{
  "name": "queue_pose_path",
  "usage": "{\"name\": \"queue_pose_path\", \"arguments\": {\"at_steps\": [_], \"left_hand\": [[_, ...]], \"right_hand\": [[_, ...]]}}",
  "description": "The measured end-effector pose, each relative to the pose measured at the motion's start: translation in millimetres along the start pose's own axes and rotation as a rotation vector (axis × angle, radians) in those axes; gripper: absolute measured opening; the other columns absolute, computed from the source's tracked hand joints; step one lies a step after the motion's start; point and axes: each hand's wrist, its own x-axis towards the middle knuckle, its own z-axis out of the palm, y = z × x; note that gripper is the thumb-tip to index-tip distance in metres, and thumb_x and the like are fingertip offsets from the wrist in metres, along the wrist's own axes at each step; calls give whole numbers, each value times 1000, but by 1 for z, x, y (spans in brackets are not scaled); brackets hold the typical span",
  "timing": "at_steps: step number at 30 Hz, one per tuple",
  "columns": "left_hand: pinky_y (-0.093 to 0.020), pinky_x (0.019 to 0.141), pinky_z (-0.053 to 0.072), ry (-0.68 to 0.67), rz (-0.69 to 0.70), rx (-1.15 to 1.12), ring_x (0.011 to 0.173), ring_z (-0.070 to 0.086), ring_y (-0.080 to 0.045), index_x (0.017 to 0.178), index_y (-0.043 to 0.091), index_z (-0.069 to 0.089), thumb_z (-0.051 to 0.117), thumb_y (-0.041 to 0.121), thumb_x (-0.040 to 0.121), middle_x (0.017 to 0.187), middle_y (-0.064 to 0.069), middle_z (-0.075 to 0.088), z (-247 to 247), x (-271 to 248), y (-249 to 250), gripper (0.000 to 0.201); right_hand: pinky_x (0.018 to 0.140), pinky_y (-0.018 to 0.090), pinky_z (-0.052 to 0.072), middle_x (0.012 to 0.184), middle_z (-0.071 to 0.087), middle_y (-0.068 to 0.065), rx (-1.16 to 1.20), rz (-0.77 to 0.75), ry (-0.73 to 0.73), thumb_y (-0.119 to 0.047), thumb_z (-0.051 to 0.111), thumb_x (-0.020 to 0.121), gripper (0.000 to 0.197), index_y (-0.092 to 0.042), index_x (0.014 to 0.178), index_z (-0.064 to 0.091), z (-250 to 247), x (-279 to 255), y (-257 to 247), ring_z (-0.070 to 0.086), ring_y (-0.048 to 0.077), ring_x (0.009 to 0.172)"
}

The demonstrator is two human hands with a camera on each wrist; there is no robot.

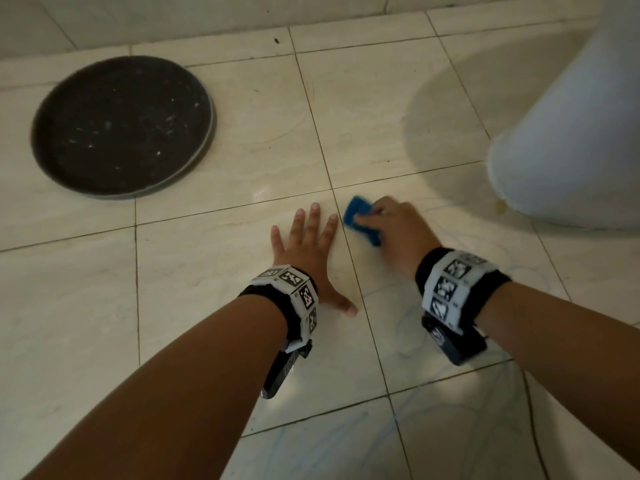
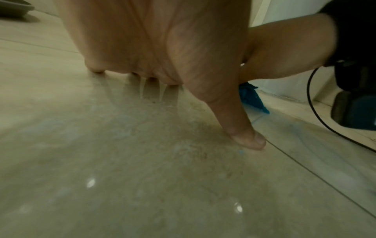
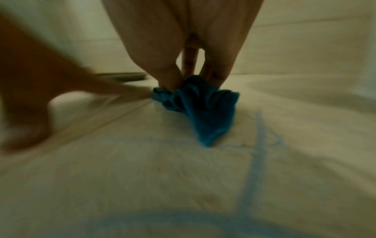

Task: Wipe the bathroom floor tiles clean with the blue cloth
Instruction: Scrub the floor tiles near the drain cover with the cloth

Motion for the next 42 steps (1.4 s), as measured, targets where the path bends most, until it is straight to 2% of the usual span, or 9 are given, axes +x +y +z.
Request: {"name": "queue_pose_path", "arguments": {"at_steps": [3, 7, 12, 17, 22, 27, 32, 38, 42], "left_hand": [[-57, 112, -16, -7, -2, -1, 139, -36, -27, 142, 28, -36, 72, 79, 51, 148, -2, -45, 0, 0, 0, 150], [-57, 112, -16, -4, 4, -23, 139, -36, -26, 143, 29, -34, 73, 78, 50, 148, -1, -44, 0, -1, -1, 150], [-57, 113, -16, -7, 6, -20, 138, -37, -26, 142, 29, -36, 73, 78, 51, 147, -1, -45, 0, 0, -1, 150], [-57, 112, -17, -11, 9, -38, 138, -37, -25, 142, 30, -35, 74, 77, 50, 148, 0, -45, 0, 0, -2, 151], [-58, 114, -14, -9, 10, -31, 139, -36, -25, 142, 29, -35, 74, 77, 50, 148, -1, -44, 0, 0, -2, 150], [-59, 113, -13, -12, 10, -28, 139, -36, -25, 143, 29, -34, 73, 78, 49, 148, 0, -44, 0, 0, -2, 151], [-60, 114, -12, -8, 13, -33, 139, -35, -25, 142, 29, -35, 74, 78, 49, 148, 0, -44, 0, 1, -2, 151], [-59, 113, -13, -3, 5, -18, 140, -35, -25, 143, 30, -34, 73, 79, 48, 148, 0, -44, 1, 1, -1, 152], [-59, 114, -11, -3, 4, -14, 140, -34, -26, 143, 30, -34, 74, 79, 48, 149, 0, -43, 0, 2, -1, 152]], "right_hand": [[101, 29, 35, 134, 43, 3, -19, -116, -42, -5, 54, 88, 51, -29, 133, 50, -3, -2, 15, 42, 25, 117], [102, 34, 38, 128, 45, 15, 152, 300, 203, 3, 55, 87, 41, -12, 125, 57, -13, 5, 49, 45, 36, 115], [102, 32, 35, 142, 35, 3, -57, -81, -19, -8, 48, 91, 52, -28, 139, 43, 1, -22, 20, 37, 27, 118], [100, 25, 36, 130, 49, 12, 126, 306, 247, -11, 53, 90, 36, -13, 126, 58, -11, 3, 67, 50, 33, 113], [92, 27, 35, 124, 48, 6, -59, -12, 58, -18, 51, 94, 35, -18, 129, 56, -2, -6, 51, 45, 28, 107], [97, 33, 39, 128, 48, 18, 73, 419, 249, -10, 55, 89, 35, -10, 124, 58, -11, 7, 97, 49, 36, 111], [90, 22, 36, 125, 50, 11, 88, 44, 97, -12, 54, 91, 31, -15, 121, 61, 7, -12, 78, 49, 29, 109], [94, 41, 39, 130, 52, 17, -60, 372, 196, 1, 48, 87, 48, -17, 131, 54, -18, -5, 102, 50, 39, 113], [91, 35, 39, 130, 54, 14, -50, -15, 89, 6, 50, 85, 48, -16, 127, 59, -1, -21, 76, 54, 38, 101]]}}
